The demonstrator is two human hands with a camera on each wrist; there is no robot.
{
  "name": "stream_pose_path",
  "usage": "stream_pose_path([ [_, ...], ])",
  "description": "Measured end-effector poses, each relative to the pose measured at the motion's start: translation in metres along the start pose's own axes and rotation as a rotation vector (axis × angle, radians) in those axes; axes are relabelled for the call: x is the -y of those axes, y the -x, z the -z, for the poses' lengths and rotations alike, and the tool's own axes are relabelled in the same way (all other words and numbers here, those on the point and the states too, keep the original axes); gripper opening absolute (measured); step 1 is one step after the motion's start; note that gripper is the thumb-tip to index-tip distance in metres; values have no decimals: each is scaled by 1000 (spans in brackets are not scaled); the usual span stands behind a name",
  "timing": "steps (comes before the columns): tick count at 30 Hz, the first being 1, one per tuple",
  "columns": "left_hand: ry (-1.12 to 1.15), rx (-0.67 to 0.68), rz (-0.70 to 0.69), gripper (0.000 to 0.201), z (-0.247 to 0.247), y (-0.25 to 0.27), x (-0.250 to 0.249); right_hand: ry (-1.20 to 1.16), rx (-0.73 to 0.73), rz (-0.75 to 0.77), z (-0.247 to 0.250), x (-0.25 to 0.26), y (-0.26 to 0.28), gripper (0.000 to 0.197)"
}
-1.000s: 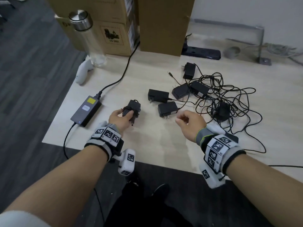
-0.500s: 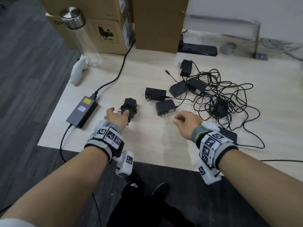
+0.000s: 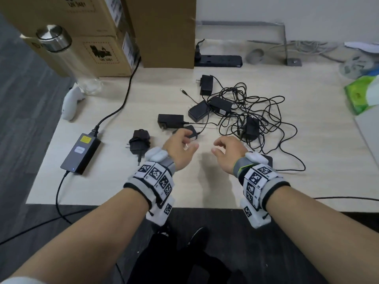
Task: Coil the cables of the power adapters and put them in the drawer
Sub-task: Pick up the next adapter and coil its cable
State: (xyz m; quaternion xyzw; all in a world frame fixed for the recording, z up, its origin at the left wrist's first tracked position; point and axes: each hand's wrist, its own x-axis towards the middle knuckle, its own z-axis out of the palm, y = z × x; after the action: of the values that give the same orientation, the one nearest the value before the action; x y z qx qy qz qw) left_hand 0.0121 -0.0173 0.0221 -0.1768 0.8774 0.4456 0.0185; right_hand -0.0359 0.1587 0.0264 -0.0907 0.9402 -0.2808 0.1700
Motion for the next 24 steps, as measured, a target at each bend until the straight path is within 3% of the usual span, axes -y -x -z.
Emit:
stream_pose_path([
  [5, -283, 197, -169, 45, -43, 3, 4, 223, -57, -47, 30, -54, 15, 34],
  [10, -413, 362, -168, 51, -67, 6, -7, 436, 13, -83, 40, -96, 26, 55],
  [14, -391, 390, -187, 51, -72, 4, -14, 436, 51, -125, 39, -102, 27, 65],
  [19, -195, 385, -104, 46, -76, -4, -35, 380, 65, -110, 45, -96, 20, 41],
  [24, -116, 426, -46, 47, -76, -13, -55, 310, 134, -100, 48, -79, 18, 44],
])
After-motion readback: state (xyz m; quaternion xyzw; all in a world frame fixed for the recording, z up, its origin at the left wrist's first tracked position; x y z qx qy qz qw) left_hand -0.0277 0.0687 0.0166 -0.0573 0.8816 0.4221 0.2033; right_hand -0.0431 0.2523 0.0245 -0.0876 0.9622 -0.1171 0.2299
